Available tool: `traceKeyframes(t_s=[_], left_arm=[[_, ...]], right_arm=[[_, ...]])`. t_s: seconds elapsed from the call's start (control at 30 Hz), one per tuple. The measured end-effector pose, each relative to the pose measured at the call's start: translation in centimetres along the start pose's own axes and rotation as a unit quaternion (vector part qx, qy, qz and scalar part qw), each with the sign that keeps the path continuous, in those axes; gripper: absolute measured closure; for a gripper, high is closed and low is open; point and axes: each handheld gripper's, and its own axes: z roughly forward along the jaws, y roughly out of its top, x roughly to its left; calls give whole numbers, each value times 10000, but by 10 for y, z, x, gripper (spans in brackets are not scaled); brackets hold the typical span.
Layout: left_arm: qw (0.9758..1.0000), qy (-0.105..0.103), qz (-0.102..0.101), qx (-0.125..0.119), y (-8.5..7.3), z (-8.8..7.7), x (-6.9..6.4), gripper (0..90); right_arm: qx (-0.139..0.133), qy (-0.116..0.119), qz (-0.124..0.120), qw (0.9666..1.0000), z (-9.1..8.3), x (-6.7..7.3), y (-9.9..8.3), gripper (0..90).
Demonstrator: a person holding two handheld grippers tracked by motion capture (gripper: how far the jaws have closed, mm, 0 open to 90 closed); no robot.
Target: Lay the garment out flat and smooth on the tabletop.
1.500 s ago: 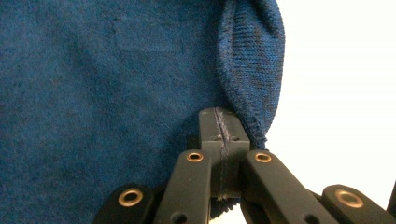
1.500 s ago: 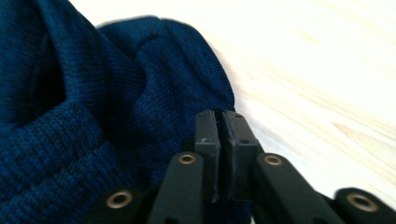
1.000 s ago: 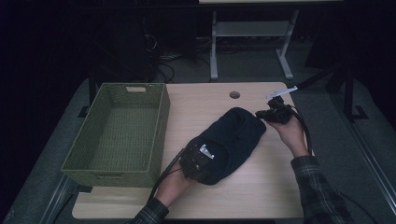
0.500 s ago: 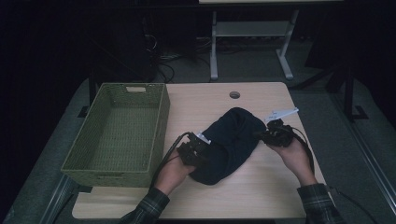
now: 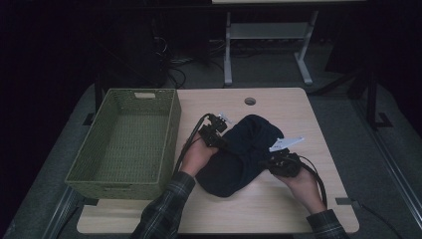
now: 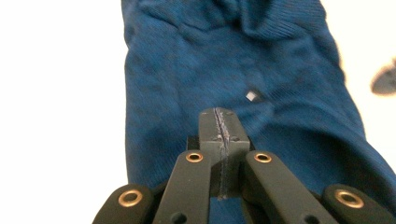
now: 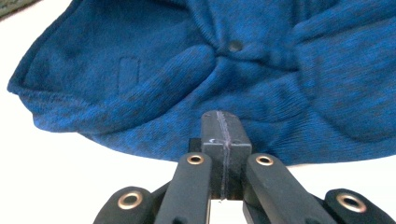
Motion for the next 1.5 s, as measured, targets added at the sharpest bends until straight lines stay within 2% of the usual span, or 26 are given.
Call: traceKeyframes(t_s=[0.17,0.33,0.37,0.53,0.67,0.87,1.1,1.33,1.5], left_arm=[[9998,106,-61,183,10,26,15,900],[9987,181,-206,431,7,45,29,900],[9982,251,-256,486,6,47,29,900],[9979,262,-286,510,1,46,32,900],[9980,200,-361,484,-5,42,33,900],[9982,197,-295,493,-17,36,27,900],[9988,81,-253,411,-38,25,11,900],[9990,-158,-275,309,-57,17,-2,900],[9988,-332,-325,158,-70,13,-10,900]], right_arm=[[-34,73,71,9999,7,5,-4,897],[58,75,-20,10000,17,8,-4,897],[95,68,-36,9999,20,8,-4,897],[315,-62,-206,9993,33,9,-6,898],[389,-114,-187,9990,32,6,-6,899],[447,-252,-5,9987,25,-7,-9,899],[445,-342,152,9983,20,-17,-13,899],[420,-397,212,9981,18,-23,-15,899],[445,-441,199,9978,17,-21,-15,898]])
